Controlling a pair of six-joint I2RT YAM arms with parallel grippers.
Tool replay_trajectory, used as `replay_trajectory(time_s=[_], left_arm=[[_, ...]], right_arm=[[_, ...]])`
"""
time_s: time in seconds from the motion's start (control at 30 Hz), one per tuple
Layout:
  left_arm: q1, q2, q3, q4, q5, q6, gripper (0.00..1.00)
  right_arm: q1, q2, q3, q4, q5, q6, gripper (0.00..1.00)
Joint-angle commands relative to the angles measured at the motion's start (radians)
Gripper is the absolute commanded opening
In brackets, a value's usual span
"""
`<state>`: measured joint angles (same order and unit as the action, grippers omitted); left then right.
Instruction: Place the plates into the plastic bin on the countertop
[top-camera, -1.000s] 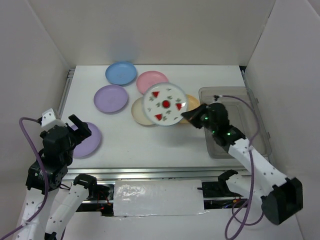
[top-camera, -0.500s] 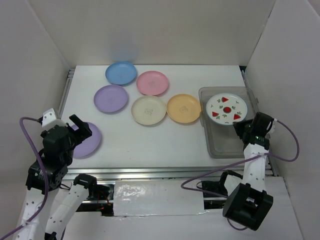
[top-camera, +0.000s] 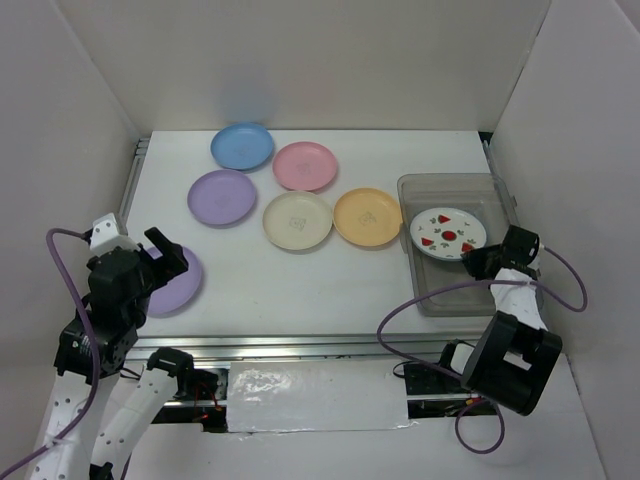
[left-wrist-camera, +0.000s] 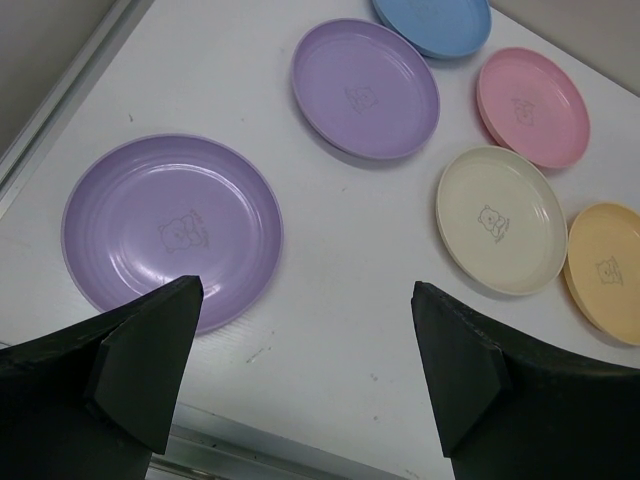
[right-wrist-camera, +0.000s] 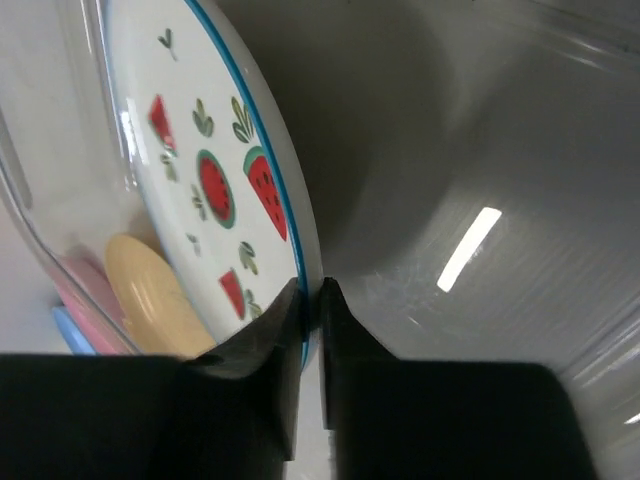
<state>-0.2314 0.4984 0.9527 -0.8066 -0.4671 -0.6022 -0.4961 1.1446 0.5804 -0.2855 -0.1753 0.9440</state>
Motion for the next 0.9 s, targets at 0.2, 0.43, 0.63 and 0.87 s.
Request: replay_trajectory(time_s=[0.2,0.43,0.63,0.87], left_arm=[[0.004,0.028,0.0,0.046,0.016,0.024,0.99],[0.003,0.028,0.003,0.038,-0.001,0.015,0.99],[0.004,0.028,0.021,-0.014,-0.109,-0.054,0.99],[0.006,0.071,0.073,-0.198,-0.346,-0.249,0.99]], right_arm=[[-0.029,-0.057,0.048,0.171,-0.115,-0.011,0.78],[0.114,-0.301,0.176,-0.045,0.033,-0.047,1.0],[0.674,-0.307,0.309,-0.034,0.123,-0.079,1.0],[1.222,0.193,0.611,0.084,0.166,-0.077,1.0]])
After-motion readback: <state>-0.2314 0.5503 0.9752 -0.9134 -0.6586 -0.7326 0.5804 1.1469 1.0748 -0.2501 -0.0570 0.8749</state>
